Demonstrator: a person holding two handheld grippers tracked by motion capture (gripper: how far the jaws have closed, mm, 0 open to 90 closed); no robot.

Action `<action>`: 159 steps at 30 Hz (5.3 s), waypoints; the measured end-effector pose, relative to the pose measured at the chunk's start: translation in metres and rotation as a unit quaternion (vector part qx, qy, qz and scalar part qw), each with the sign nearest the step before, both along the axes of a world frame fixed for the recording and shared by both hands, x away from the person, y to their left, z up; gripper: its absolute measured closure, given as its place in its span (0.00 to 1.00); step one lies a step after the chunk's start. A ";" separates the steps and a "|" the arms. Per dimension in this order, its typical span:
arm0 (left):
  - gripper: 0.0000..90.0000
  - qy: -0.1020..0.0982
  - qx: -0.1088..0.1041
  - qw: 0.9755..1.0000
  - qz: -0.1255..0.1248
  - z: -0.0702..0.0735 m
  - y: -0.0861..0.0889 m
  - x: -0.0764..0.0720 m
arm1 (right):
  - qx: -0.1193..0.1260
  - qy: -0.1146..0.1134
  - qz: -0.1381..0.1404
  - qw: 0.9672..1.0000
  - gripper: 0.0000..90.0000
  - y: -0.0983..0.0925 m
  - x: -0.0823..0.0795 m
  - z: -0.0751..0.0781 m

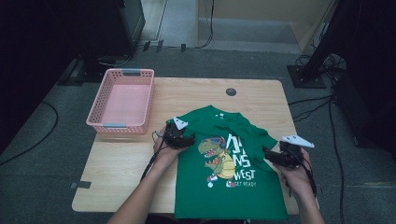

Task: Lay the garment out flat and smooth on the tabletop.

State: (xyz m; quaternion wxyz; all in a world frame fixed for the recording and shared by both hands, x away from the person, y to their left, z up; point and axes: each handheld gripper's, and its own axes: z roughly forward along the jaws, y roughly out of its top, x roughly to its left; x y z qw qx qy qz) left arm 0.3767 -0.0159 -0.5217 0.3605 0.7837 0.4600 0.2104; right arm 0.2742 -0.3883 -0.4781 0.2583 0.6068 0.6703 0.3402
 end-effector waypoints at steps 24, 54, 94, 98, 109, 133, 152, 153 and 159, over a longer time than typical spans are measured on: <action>0.34 -0.001 0.002 1.000 -0.006 0.000 0.002 0.004 | -0.150 0.035 -0.092 0.984 0.96 -0.025 0.098 -0.024; 0.34 -0.001 0.003 0.999 0.032 0.001 0.004 0.037 | -0.026 0.003 -0.009 1.000 0.36 0.101 0.173 -0.045; 0.32 -0.002 0.005 0.998 0.063 0.001 0.009 0.065 | -0.040 -0.013 0.065 0.997 0.02 0.050 0.076 -0.026; 0.32 -0.002 0.005 0.998 0.063 0.001 0.009 0.065 | -0.035 -0.011 0.069 0.997 0.01 0.042 0.060 -0.030; 0.32 -0.002 0.005 0.998 0.064 0.001 0.009 0.065 | -0.032 -0.012 0.054 0.998 0.00 0.024 0.030 -0.037; 0.32 -0.002 0.005 0.998 0.064 0.001 0.009 0.065 | -0.017 -0.015 0.025 0.999 0.00 -0.018 -0.018 -0.038; 0.32 -0.002 0.005 0.998 0.064 0.001 0.009 0.065 | -0.002 -0.002 0.003 1.000 0.00 -0.047 -0.055 -0.048; 0.32 -0.002 0.005 0.998 0.064 0.001 0.009 0.065 | 0.006 0.007 -0.003 1.000 0.00 -0.049 -0.056 -0.048; 0.32 -0.002 0.005 0.998 0.064 0.001 0.009 0.065 | 0.028 0.023 0.000 0.999 0.00 -0.057 -0.066 -0.050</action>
